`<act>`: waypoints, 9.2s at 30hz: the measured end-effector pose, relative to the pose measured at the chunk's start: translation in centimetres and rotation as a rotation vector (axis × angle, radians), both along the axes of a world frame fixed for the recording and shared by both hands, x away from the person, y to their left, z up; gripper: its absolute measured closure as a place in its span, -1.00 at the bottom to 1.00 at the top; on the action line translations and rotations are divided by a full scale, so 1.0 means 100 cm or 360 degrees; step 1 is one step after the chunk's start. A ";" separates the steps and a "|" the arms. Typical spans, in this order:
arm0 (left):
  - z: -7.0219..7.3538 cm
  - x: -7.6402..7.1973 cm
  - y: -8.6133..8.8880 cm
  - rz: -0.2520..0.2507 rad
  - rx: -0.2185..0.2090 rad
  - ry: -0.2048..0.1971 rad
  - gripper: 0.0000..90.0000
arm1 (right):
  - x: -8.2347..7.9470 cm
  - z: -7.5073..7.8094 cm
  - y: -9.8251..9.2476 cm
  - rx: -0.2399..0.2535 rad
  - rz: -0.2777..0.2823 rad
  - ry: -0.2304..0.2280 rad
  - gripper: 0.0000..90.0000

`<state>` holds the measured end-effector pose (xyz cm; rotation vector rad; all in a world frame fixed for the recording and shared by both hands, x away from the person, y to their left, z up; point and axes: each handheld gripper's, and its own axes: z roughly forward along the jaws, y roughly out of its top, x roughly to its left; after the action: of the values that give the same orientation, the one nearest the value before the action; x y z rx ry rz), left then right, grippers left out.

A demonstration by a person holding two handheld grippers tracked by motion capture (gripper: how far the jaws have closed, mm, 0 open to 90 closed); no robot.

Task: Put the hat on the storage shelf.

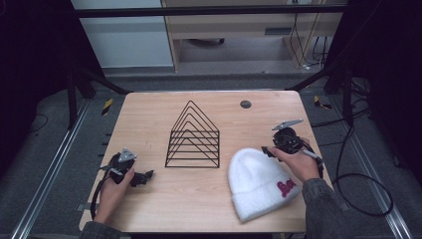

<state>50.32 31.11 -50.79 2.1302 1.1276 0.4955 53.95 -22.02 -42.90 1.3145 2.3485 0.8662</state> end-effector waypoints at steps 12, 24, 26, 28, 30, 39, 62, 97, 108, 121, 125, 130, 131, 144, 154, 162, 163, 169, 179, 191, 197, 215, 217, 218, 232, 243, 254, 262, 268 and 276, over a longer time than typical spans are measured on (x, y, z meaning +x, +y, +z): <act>0.000 -0.001 0.000 0.0003 0.0000 -0.0002 -1.00 | 0.017 0.003 0.024 -0.0013 0.0106 0.0085 0.00; 0.000 -0.001 0.000 0.0002 0.0000 -0.0001 -1.00 | 0.019 -0.003 0.035 -0.0080 0.0161 0.0146 0.04; 0.000 -0.001 0.000 0.0002 0.0001 -0.0001 -1.00 | 0.018 -0.006 0.035 -0.0052 0.0122 0.0149 0.00; 0.000 -0.001 0.000 0.0001 0.0001 -0.0001 -1.00 | 0.018 -0.012 0.033 -0.0061 0.0128 0.0178 -0.05; 0.000 0.000 0.000 0.0000 0.0000 -0.0001 -1.00 | 0.020 -0.020 0.031 -0.0069 0.0126 0.0222 -0.11; 0.000 0.000 0.000 0.0000 0.0001 -0.0001 -1.00 | 0.020 -0.033 0.036 -0.0054 0.0181 0.0306 0.13; 0.006 -0.003 -0.002 0.0043 0.0032 -0.0066 -0.94 | -0.049 0.023 0.009 0.0149 0.0142 -0.0147 0.84; 0.030 -0.007 -0.011 0.0006 -0.0064 -0.0245 -0.87 | -0.072 0.139 0.032 0.0335 0.0149 -0.0556 0.86; 0.068 -0.002 -0.027 -0.0078 -0.0051 -0.0302 -0.88 | -0.065 0.184 0.045 0.0350 0.0173 -0.0695 0.86; 0.149 0.009 -0.066 -0.0258 -0.0077 -0.0377 -0.88 | -0.047 0.220 0.055 0.0383 0.0141 -0.0791 0.86; 0.164 0.013 -0.071 -0.0274 -0.0069 -0.0402 -0.87 | -0.042 0.235 0.059 0.0426 0.0128 -0.0835 0.86; 0.174 0.014 -0.075 -0.0302 -0.0085 -0.0404 -0.85 | -0.041 0.254 0.068 0.0463 0.0129 -0.0894 0.86; 0.176 0.014 -0.076 -0.0304 -0.0067 -0.0413 -0.84 | -0.040 0.257 0.070 0.0459 0.0128 -0.0899 0.86; 0.179 0.016 -0.077 -0.0346 -0.0116 -0.0441 -0.61 | -0.028 0.265 0.110 0.0527 0.0183 -0.0961 0.86; 0.184 0.010 -0.080 -0.0359 -0.0170 -0.0494 -0.63 | -0.020 0.269 0.135 0.0543 0.0227 -0.0976 0.86; 0.189 0.015 -0.083 -0.0368 -0.0222 -0.0511 -0.64 | -0.011 0.273 0.158 0.0591 0.0268 -0.0964 0.86; 0.189 0.015 -0.083 -0.0368 -0.0222 -0.0511 -0.64 | -0.010 0.274 0.161 0.0598 0.0282 -0.0959 0.86; 0.186 0.023 -0.090 -0.0436 -0.0282 -0.0466 -0.64 | -0.007 0.273 0.177 0.0611 0.0329 -0.0941 0.86; 0.181 0.039 -0.087 -0.0432 -0.0468 -0.0367 -0.50 | -0.006 0.265 0.201 0.0615 0.0428 -0.0894 0.86; 0.183 0.035 -0.089 -0.0478 -0.0399 -0.0349 0.84 | 0.000 0.257 0.192 0.0598 0.0417 -0.0870 0.86; 0.196 0.022 -0.078 -0.0421 -0.0370 -0.0412 0.85 | 0.011 0.249 0.177 0.0577 0.0339 -0.0816 0.86; 0.206 0.014 -0.066 -0.0432 -0.0373 -0.0385 0.85 | 0.014 0.235 0.164 0.0575 0.0261 -0.0733 0.85; 0.208 0.012 -0.065 -0.0439 -0.0380 -0.0386 0.85 | 0.012 0.237 0.163 0.0574 0.0261 -0.0736 0.85; 0.209 0.010 -0.065 -0.0452 -0.0380 -0.0390 0.85 | 0.010 0.238 0.162 0.0568 0.0257 -0.0738 0.85; 0.218 -0.001 -0.065 -0.0462 -0.0339 -0.0431 0.85 | -0.002 0.248 0.159 0.0559 0.0270 -0.0747 0.85; 0.194 0.030 -0.070 -0.0393 -0.0215 -0.0377 0.85 | 0.030 0.211 0.159 0.0567 0.0229 -0.0651 0.85; 0.179 0.045 -0.072 -0.0334 -0.0165 -0.0369 0.86 | 0.041 0.190 0.162 0.0540 0.0228 -0.0636 0.85; 0.165 0.050 -0.068 -0.0307 -0.0153 -0.0360 0.85 | 0.034 0.183 0.164 0.0495 0.0332 -0.0667 0.85; 0.156 0.052 -0.069 -0.0298 -0.0150 -0.0356 0.85 | 0.029 0.177 0.161 0.0491 0.0361 -0.0671 0.85; 0.146 0.056 -0.072 -0.0292 -0.0146 -0.0332 0.85 | 0.033 0.168 0.161 0.0442 0.0369 -0.0679 0.85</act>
<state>55.97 23.91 -36.14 2.0254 0.8152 0.5547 57.24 -5.93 -26.14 0.8414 2.1140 1.4283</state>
